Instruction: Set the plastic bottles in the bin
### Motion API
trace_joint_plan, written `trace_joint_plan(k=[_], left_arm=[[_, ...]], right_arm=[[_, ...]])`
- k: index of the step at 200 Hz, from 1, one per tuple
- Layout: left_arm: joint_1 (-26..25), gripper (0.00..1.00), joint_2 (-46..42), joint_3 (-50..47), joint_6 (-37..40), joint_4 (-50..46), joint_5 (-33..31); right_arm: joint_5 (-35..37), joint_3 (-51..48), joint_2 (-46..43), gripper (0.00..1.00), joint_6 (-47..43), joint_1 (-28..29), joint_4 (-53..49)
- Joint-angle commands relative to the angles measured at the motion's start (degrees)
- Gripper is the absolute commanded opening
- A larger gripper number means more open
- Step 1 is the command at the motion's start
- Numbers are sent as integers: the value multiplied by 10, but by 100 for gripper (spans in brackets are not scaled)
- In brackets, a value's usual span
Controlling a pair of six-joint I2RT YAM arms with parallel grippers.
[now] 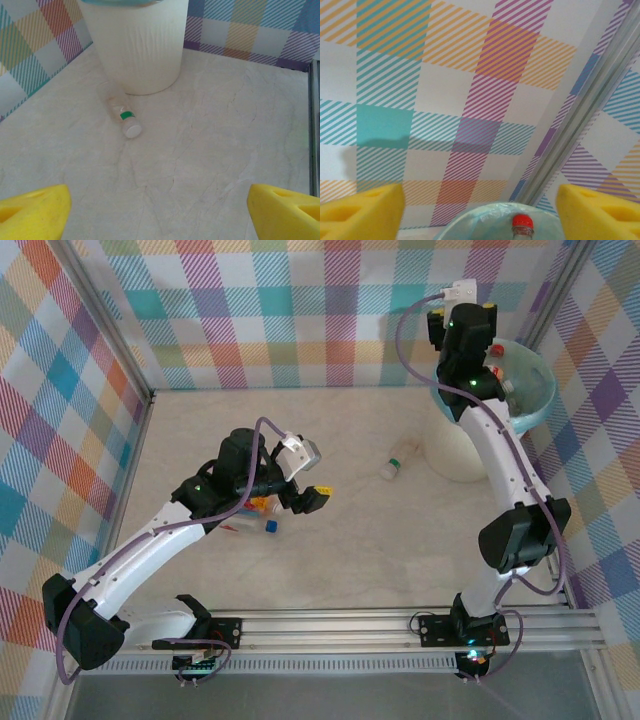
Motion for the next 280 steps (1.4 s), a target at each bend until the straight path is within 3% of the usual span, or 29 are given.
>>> trace_joint_plan(k=[1,23,43,85,136,164,213,245,280], left_arm=[[-1,91,3,-6,-11,9,-10],[0,90,2,-10,-21,12,-17],[4,91,1,-12,-30,14,-31],[26,90,-4,4,-89,-25,-88],[62,92,-11,16,-205,-103,-178],[100,94,-17,44,-305,-190,-254],[201,95,-133,-19,-421,-262,-272],[258,96,-208,-73,-458,-297,-263],[272,95,-264,-111,-472,-317,-264]], right_arm=[[-2,38,13,71,21,21,-66],[17,55,25,65,55,49,-145],[13,22,18,64,97,75,-158],[-94,14,19,69,191,111,-213],[-169,-38,23,72,278,157,-264],[-270,-43,58,76,266,210,-267],[-411,-43,139,74,251,287,-215],[-431,7,212,78,228,335,-221],[-446,63,288,84,234,360,-243]])
